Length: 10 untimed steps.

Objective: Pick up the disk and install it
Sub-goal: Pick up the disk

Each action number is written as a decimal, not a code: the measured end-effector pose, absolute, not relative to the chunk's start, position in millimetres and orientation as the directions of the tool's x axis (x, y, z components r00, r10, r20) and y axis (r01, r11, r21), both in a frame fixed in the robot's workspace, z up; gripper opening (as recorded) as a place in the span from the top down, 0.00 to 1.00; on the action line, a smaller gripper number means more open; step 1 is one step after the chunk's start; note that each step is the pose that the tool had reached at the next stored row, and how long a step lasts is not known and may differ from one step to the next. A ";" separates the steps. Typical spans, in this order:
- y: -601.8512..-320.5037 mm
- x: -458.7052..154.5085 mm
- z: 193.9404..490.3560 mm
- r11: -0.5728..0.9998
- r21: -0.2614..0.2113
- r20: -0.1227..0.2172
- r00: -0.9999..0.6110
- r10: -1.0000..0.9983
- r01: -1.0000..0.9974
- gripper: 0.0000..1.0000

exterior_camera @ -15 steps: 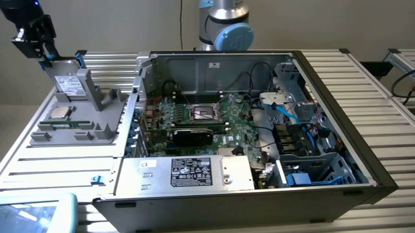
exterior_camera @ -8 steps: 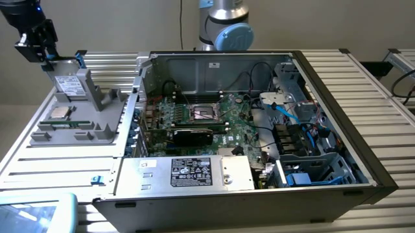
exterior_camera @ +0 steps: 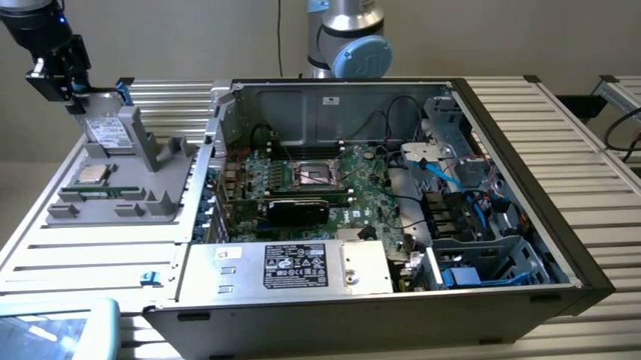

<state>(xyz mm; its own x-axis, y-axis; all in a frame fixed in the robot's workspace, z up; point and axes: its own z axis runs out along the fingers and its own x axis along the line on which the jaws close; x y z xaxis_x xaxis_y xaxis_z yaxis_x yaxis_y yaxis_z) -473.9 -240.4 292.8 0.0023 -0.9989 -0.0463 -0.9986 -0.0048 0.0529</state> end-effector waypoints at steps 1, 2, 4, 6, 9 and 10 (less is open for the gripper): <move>-240.4 -473.9 292.8 -0.005 0.053 -0.046 0.002 -0.999 -0.999 0.43; -240.4 -473.9 292.8 -0.005 0.053 -0.046 0.002 -0.999 -0.999 0.43; -240.4 -473.9 291.8 -0.005 0.053 -0.047 0.002 -0.999 -0.999 0.43; -240.4 -473.8 290.4 -0.005 0.053 -0.046 0.002 -0.999 -0.999 0.43; -240.4 -473.8 287.6 -0.005 0.053 -0.047 0.002 -0.999 -0.999 0.43; -240.4 -473.8 286.6 -0.005 0.053 -0.049 0.002 -0.999 -0.999 0.43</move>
